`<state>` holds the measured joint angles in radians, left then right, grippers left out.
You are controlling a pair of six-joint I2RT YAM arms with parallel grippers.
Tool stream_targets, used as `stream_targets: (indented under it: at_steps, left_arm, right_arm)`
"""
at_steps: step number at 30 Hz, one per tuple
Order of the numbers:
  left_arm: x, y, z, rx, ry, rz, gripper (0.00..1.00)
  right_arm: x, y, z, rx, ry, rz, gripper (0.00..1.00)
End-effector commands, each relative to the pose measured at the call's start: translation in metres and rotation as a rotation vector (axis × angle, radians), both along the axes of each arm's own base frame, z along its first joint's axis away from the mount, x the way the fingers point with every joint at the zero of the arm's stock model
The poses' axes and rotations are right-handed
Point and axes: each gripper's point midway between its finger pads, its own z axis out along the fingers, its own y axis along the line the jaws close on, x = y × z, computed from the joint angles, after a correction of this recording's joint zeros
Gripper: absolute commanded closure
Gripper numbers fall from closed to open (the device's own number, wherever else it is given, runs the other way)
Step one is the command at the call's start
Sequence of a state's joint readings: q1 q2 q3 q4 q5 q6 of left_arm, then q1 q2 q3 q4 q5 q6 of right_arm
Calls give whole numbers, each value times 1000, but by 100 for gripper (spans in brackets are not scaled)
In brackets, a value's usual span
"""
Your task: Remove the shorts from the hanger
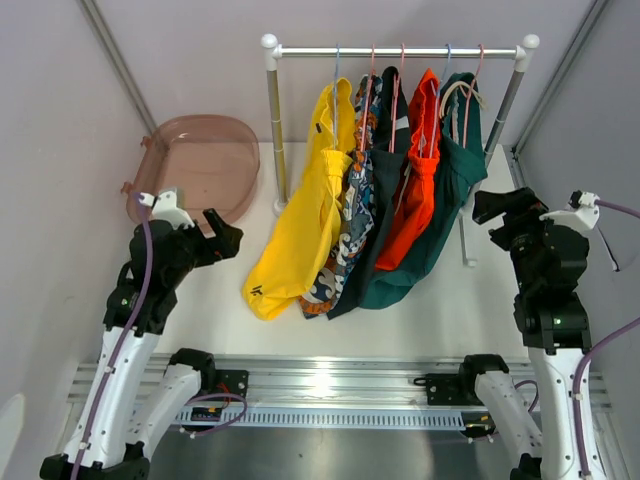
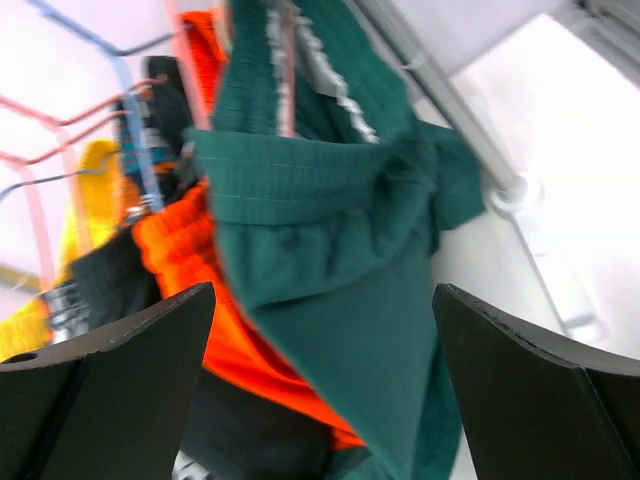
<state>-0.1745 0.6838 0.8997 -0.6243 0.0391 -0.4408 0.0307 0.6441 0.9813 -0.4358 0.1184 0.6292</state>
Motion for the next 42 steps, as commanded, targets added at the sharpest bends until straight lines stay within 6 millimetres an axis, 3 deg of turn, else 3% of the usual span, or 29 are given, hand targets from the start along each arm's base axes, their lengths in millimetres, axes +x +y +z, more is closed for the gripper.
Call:
stream_targets:
  at_steps: [1,9,12,13,14,15,16,17,19,20,21,26,28,37,42]
  left_arm:
    - [-4,-2,43,58,-137,-64,1]
    - [-22,-10,59,8,-210,-109,1]
    - [-24,-8,64,18,-228,-105,1]
    - [-25,-10,64,12,-226,-115,1]
    - [-26,-16,64,-4,-226,-144,1]
    - [-28,-18,65,-11,-234,-154,1]
    - [-27,-19,62,-21,-229,-156,1]
    - [-27,-20,63,-27,-237,-163,1]
    - [-26,-22,57,-40,-233,-167,1]
    - [-25,-23,60,-45,-245,-167,1]
    - [-24,-24,57,-47,-238,-168,1]
    - [-20,-27,55,-52,-224,-181,1]
    - [-19,-26,54,-49,-215,-176,1]
    - [-21,-27,56,-23,-200,-180,1]
    - [-21,-31,54,-26,-190,-198,1]
  right_arm:
    - [-11,18,27,-2,-53,107,1]
    - [-39,67,87,80,-269,380,1]
    - [-34,91,122,108,-304,503,1]
    - [-42,96,155,83,-366,532,1]
    - [-19,105,153,80,-313,545,1]
    - [-13,115,162,64,-310,565,0]
    - [-11,138,173,51,-308,590,1]
    - [5,156,189,-53,-293,591,1]
    - [12,194,200,-159,-260,557,1]
    - [6,191,231,-196,-295,537,1]
    - [41,225,205,-240,-203,554,1]
    - [88,275,198,-291,-184,568,1]
    - [107,289,185,-304,-171,558,0]
    - [157,292,136,-403,-97,436,2]
    - [163,283,125,-447,-79,387,6]
